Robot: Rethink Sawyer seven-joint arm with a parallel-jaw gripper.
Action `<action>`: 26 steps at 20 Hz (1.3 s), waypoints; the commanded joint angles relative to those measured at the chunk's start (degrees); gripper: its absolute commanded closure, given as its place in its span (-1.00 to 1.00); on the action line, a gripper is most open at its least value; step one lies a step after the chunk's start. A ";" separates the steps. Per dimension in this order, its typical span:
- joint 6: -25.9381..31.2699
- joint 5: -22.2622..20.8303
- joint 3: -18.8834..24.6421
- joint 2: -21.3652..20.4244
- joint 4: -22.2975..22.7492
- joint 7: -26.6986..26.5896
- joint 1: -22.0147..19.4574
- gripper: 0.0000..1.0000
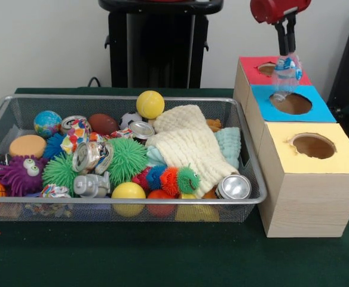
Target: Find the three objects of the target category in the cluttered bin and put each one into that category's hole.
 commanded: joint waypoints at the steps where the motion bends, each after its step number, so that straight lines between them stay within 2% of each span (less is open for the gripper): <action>1: 5.42 0.78 -6.39 -0.36 -2.97 13.27 1.61 1.00; 9: -0.89 -0.83 -6.58 1.60 -3.55 12.14 1.83 1.00; 26: -12.78 -2.74 -2.06 5.20 -3.38 14.29 -0.50 1.00</action>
